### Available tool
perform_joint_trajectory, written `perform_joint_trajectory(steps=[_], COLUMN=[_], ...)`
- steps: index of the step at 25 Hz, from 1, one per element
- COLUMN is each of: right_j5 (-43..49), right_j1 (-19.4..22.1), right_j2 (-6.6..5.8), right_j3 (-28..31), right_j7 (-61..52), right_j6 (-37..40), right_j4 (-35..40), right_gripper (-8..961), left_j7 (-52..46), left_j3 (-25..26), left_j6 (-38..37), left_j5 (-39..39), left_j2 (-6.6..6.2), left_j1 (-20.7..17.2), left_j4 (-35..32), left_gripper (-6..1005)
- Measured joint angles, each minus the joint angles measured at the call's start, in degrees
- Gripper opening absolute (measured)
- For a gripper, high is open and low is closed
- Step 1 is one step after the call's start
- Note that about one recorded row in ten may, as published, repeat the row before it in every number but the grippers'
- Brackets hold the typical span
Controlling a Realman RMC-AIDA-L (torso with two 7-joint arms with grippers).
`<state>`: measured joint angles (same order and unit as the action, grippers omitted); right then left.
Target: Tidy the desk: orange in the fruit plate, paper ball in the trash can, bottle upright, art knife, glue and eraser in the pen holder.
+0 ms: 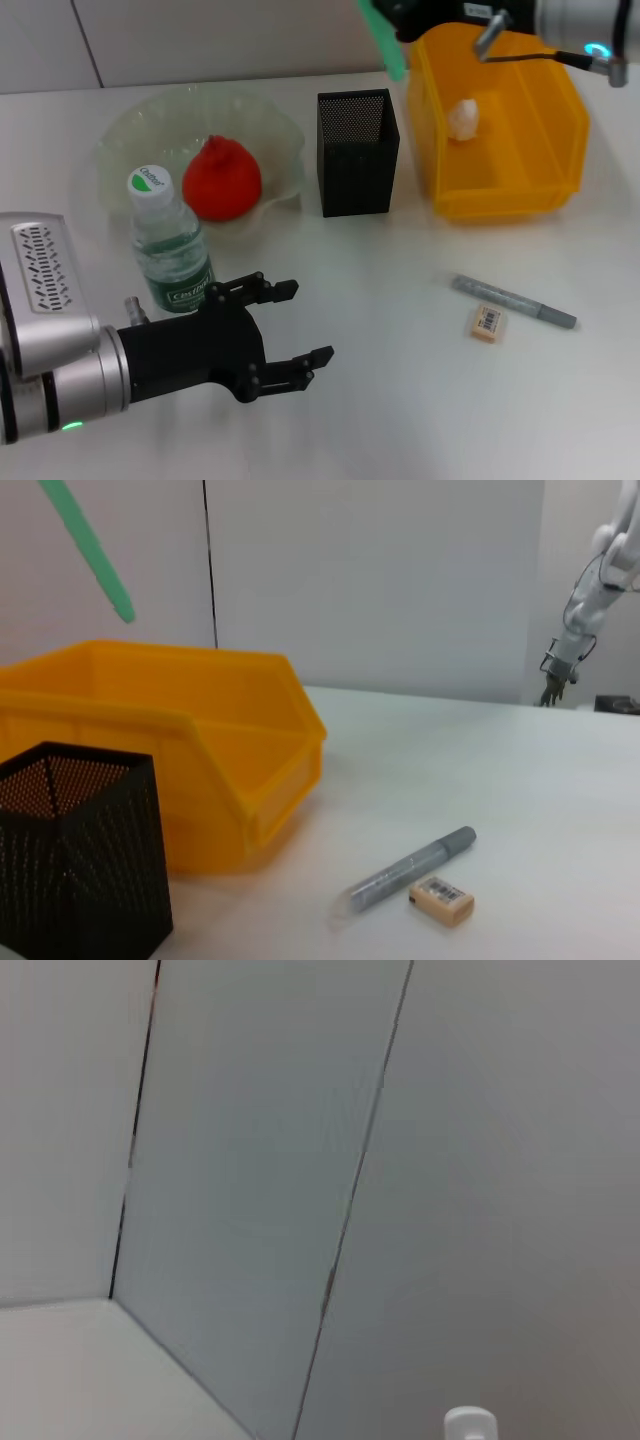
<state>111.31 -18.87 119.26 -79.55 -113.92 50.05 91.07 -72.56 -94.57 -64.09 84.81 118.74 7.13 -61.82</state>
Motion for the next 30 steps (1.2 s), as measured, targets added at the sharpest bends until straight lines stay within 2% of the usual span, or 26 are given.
perform_joint_trajectory(steps=[2,4,5,7,9,10,11,12,13,15,19,20,25,30], right_j5=[-1.97,-5.49,-9.28,-10.76,-13.62,-15.25,-15.25,-15.85,-15.85,-16.00,-15.80,-15.71,-15.71,-15.93], right_j1=[0.24,0.46,0.27,-0.04,-0.95,-2.38,-2.38,-3.90,-3.90,-5.63,-6.91,-7.91,-10.04,-11.52], right_j2=[-0.04,-0.06,-0.07,-0.07,-0.09,-0.14,-0.14,-0.21,-0.21,-0.28,-0.78,-1.38,-2.45,-3.01], right_j3=[1.33,4.34,8.18,10.16,14.37,19.07,19.07,22.88,22.88,26.54,27.43,27.66,27.92,27.99], right_j7=[1.54,4.46,7.47,8.62,11.11,13.43,13.43,15.66,15.66,18.25,19.41,19.78,21.28,22.52], right_j6=[0.89,3.30,6.87,8.65,12.71,17.02,17.02,20.96,20.96,24.90,25.70,25.67,25.65,25.37], right_j4=[-1.13,-3.41,-6.46,-7.89,-11.24,-14.75,-14.75,-17.55,-17.55,-20.91,-23.63,-25.56,-29.53,-32.03], right_gripper=[48,48,48,48,48,49,49,49,49,49,50,50,50,51], left_j7=[0.56,1.61,2.03,2.12,2.23,2.50,2.50,2.60,2.67,2.69,2.69,2.68,2.42,2.12], left_j3=[-0.01,0.00,0.00,0.00,0.00,0.00,0.00,0.00,0.00,0.00,-0.08,-0.17,-0.19,-0.18], left_j6=[-0.24,-0.62,-0.82,-0.96,-1.11,-1.31,-1.31,-1.36,-1.38,-1.39,-1.39,-1.39,-1.39,-1.39], left_j5=[-0.56,-1.71,-2.50,-2.80,-2.86,-2.88,-2.88,-2.88,-2.89,-2.90,-2.90,-2.90,-2.90,-2.90], left_j2=[0.00,-0.03,-0.06,-0.07,-0.07,-0.08,-0.08,-0.08,-0.09,-0.06,-0.02,-0.01,0.00,0.00], left_j1=[-0.01,-0.05,-0.02,0.00,0.00,0.00,0.00,0.00,0.00,0.00,0.05,0.18,0.84,1.34], left_j4=[0.31,0.97,1.27,1.31,1.32,1.39,1.39,1.43,1.45,1.45,1.45,1.53,2.38,2.77], left_gripper=[802,802,802,802,802,802,802,802,802,802,802,802,802,802])
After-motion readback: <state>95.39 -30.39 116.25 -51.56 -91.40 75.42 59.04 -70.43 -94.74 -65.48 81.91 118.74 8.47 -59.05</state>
